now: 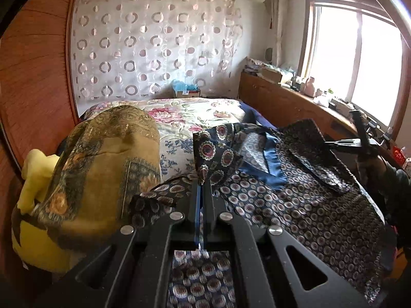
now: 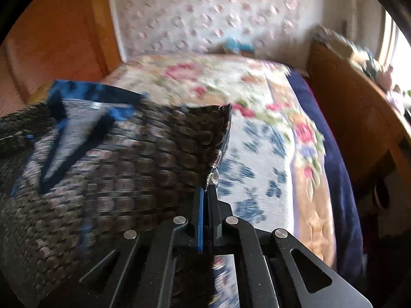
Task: Fold small clothes
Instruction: 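Lift the shirt with the left gripper while the right gripper holds its hem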
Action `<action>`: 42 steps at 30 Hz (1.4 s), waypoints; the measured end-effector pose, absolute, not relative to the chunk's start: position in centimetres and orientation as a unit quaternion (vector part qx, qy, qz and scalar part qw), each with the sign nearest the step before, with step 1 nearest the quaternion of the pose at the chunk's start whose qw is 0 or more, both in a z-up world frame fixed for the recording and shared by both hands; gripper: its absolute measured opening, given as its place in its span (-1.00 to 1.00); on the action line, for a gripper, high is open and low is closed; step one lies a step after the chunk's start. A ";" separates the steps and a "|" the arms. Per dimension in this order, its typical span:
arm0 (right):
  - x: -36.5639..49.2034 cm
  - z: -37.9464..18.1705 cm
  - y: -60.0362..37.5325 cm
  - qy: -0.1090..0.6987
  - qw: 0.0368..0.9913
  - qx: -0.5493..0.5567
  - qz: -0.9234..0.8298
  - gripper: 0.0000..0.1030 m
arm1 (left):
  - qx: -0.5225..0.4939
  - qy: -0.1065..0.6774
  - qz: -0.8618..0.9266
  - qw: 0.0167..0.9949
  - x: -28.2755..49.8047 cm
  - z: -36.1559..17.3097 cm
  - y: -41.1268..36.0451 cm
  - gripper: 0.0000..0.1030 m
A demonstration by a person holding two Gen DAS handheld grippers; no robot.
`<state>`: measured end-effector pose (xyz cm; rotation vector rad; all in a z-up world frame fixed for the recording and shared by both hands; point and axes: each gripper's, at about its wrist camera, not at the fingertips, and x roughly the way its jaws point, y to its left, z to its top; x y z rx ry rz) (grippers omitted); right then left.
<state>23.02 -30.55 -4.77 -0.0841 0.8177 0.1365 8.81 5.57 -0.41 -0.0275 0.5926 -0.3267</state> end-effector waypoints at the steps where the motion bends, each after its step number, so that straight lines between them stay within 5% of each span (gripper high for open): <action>1: 21.8 -4.1 -30.2 0.383 0.920 -0.037 0.075 -0.97 | -0.015 0.288 -0.160 0.944 8.2 -0.4 5.7 -0.97; 9: 10.9 -1.8 -29.9 0.306 0.944 -0.001 0.123 -0.98 | -0.028 0.271 -0.137 0.952 2.2 -0.7 8.0 -0.97; 17: 3.1 -3.2 -31.4 0.311 0.941 0.006 0.135 -0.98 | -0.048 0.266 -0.122 0.955 -1.4 -0.7 10.1 -0.97; 42: -0.4 -4.2 -33.8 0.385 0.917 -0.007 0.101 -0.94 | -0.069 0.276 -0.088 0.955 -3.9 -0.6 12.9 -0.96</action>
